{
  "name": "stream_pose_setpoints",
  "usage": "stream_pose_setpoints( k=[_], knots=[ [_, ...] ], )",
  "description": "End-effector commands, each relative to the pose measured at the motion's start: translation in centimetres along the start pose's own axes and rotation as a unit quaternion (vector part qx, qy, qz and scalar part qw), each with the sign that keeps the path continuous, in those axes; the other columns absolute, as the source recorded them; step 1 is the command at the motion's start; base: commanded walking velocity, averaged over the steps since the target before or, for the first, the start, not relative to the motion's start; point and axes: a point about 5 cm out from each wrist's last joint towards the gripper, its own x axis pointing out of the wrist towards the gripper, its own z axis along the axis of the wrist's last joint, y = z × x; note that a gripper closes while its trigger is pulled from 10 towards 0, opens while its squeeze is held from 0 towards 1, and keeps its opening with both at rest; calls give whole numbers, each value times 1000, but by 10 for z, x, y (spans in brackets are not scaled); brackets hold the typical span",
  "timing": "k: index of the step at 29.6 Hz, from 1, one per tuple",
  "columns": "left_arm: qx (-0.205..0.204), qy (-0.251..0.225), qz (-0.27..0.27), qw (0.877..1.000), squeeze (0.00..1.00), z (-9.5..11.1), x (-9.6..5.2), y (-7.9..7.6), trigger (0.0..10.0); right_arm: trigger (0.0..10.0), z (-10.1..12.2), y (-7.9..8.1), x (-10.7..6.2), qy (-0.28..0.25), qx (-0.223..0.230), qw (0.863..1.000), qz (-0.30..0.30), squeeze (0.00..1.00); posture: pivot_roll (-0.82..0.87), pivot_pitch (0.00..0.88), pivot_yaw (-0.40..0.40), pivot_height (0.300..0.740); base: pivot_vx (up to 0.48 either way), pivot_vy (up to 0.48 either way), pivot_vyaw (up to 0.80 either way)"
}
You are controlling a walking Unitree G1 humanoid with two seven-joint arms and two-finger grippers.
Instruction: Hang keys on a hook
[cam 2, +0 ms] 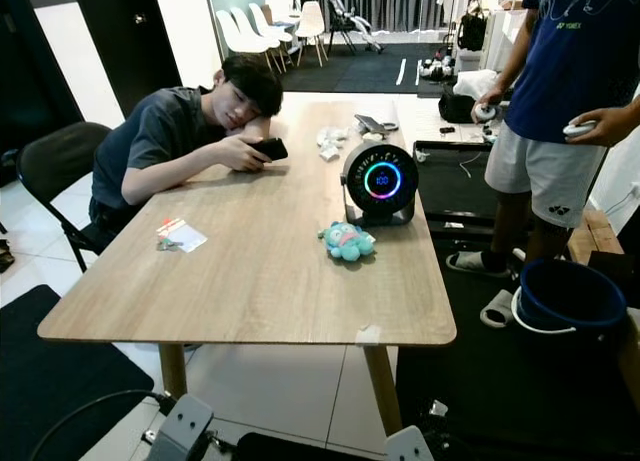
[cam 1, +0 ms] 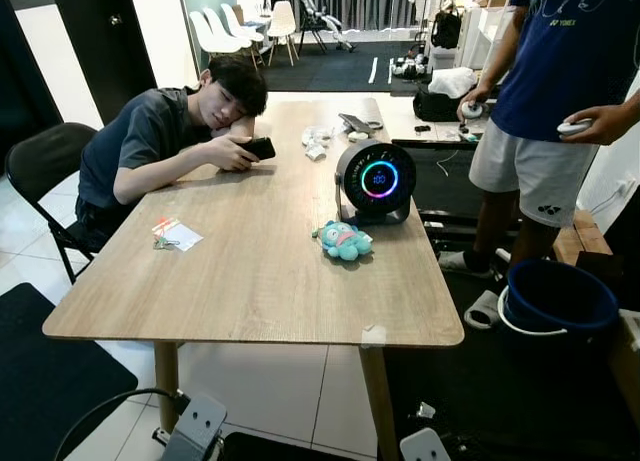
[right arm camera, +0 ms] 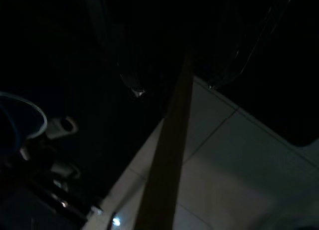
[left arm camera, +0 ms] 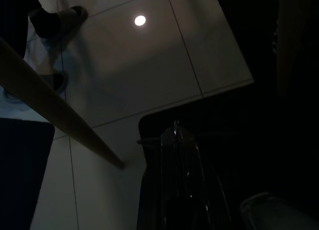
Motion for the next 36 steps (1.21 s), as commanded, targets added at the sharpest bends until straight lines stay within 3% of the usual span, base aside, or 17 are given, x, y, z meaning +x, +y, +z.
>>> stream_pose_setpoints(
  k=[1,6,14,24,36],
  knots=[
    [-7,10,22,1000,0,-6,-8,9,10000,10000,1,7,2,6,-7,1000,23,0,186,108,-15,740,0,0,0],
    [-10,11,27,1000,0,-6,-10,10,10000,10000,8,7,8,-1,-8,1000,26,0,188,104,-23,740,0,0,0],
    [-10,11,18,1000,0,-3,-3,7,10000,10000,2,2,3,3,-10,1000,16,0,142,103,-1,740,0,0,0],
    [35,30,-74,996,0,5,21,-10,10000,10000,-34,-23,-29,49,14,995,-86,0,-48,106,142,740,0,0,0],
    [60,27,-103,993,0,16,34,-10,10000,10000,-45,-30,-40,69,22,990,-120,0,-58,108,174,740,0,0,0]
  ],
)
